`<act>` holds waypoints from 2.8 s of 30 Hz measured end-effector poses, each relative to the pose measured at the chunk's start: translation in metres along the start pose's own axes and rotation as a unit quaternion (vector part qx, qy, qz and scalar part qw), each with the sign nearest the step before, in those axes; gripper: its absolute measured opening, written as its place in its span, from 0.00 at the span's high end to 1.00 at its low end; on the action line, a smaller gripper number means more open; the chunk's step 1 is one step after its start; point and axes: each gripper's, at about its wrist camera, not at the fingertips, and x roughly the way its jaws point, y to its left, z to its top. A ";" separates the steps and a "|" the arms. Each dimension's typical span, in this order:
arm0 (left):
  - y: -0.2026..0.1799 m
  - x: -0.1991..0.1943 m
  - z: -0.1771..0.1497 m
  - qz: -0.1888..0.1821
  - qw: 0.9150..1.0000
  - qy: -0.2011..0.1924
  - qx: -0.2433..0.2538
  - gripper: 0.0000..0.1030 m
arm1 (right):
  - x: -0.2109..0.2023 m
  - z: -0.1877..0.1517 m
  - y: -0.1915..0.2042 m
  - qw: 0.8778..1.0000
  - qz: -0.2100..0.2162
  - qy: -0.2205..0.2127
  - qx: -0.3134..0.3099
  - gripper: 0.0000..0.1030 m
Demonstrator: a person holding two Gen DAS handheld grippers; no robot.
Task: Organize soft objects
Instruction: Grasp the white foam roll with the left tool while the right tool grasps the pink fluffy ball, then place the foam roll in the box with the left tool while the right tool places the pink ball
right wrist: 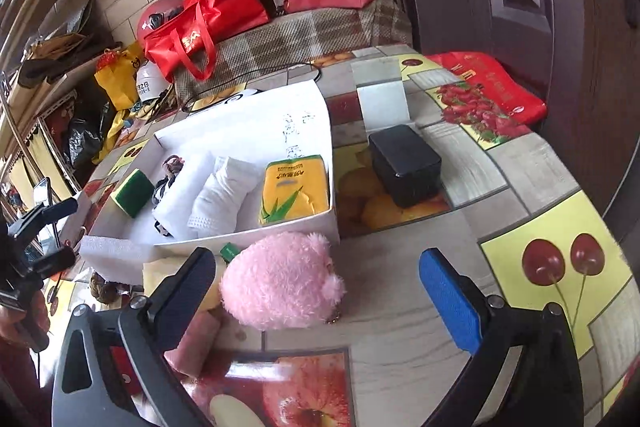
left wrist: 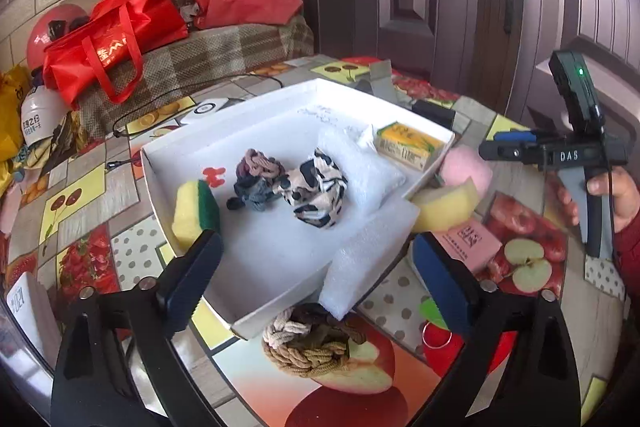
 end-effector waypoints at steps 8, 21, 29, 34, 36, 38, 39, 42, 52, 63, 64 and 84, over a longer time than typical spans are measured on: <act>-0.014 0.027 0.000 -0.008 1.000 0.021 0.007 0.25 | 0.034 -0.009 0.013 0.999 0.007 0.051 -0.017 0.13; -0.028 0.012 0.003 -0.028 0.999 -0.011 0.033 0.67 | 0.016 -0.009 0.003 0.999 0.028 0.021 0.005 0.39; -0.015 -0.012 0.014 -0.049 0.997 -0.063 -0.009 0.79 | -0.003 -0.009 -0.004 0.999 0.028 -0.034 0.031 0.39; -0.006 -0.020 0.016 -0.054 0.994 -0.089 -0.036 0.79 | -0.011 -0.008 -0.004 0.997 0.031 -0.059 0.037 0.39; -0.003 -0.028 0.017 -0.058 0.992 -0.106 -0.047 0.79 | -0.015 -0.008 -0.005 0.996 0.034 -0.071 0.040 0.39; -0.001 -0.035 0.019 -0.046 0.989 -0.128 -0.051 0.79 | -0.024 -0.007 -0.004 0.994 0.033 -0.096 0.042 0.39; 0.000 -0.038 0.021 -0.032 0.988 -0.139 -0.051 0.79 | -0.029 -0.006 -0.002 0.992 0.032 -0.112 0.039 0.39; 0.013 -0.044 0.026 0.003 0.981 -0.173 -0.086 0.79 | -0.043 0.000 0.007 0.987 0.027 -0.158 0.025 0.39; 0.047 -0.039 0.058 0.073 0.963 -0.210 -0.153 0.79 | -0.024 0.045 0.028 0.982 0.043 -0.183 0.034 0.39; 0.073 0.019 0.058 0.047 0.965 -0.152 -0.207 0.79 | 0.050 0.086 0.048 0.993 0.061 -0.082 0.053 0.39; 0.075 0.024 0.058 0.041 0.966 -0.146 -0.211 0.79 | 0.058 0.087 0.050 0.995 0.056 -0.068 0.054 0.39; 0.101 -0.007 0.055 0.069 0.946 -0.184 -0.257 0.00 | 0.038 0.094 0.047 0.986 0.052 -0.134 0.080 0.00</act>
